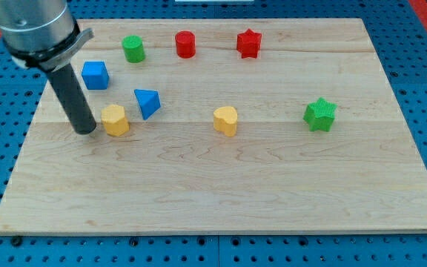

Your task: Move the yellow heart parallel to the green star

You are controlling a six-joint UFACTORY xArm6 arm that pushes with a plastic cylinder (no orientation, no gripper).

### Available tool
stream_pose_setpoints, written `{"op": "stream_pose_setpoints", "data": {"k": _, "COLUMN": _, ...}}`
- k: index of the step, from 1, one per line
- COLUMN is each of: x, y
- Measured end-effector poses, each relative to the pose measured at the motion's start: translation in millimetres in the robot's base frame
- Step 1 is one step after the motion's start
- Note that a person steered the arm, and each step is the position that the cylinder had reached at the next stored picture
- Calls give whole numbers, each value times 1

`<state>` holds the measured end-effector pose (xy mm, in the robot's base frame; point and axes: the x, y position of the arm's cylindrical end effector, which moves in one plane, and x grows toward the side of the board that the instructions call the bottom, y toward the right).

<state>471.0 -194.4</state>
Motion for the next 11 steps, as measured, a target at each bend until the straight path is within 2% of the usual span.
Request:
{"op": "stream_pose_setpoints", "data": {"k": 1, "x": -1, "y": 36}}
{"op": "stream_pose_setpoints", "data": {"k": 2, "x": -46, "y": 41}}
{"op": "stream_pose_setpoints", "data": {"k": 3, "x": -57, "y": 42}}
{"op": "stream_pose_setpoints", "data": {"k": 4, "x": -18, "y": 47}}
{"op": "stream_pose_setpoints", "data": {"k": 5, "x": -11, "y": 64}}
{"op": "stream_pose_setpoints", "data": {"k": 6, "x": 26, "y": 123}}
{"op": "stream_pose_setpoints", "data": {"k": 7, "x": 32, "y": 218}}
{"op": "stream_pose_setpoints", "data": {"k": 8, "x": 31, "y": 259}}
{"op": "stream_pose_setpoints", "data": {"k": 10, "x": -26, "y": 212}}
{"op": "stream_pose_setpoints", "data": {"k": 11, "x": -6, "y": 229}}
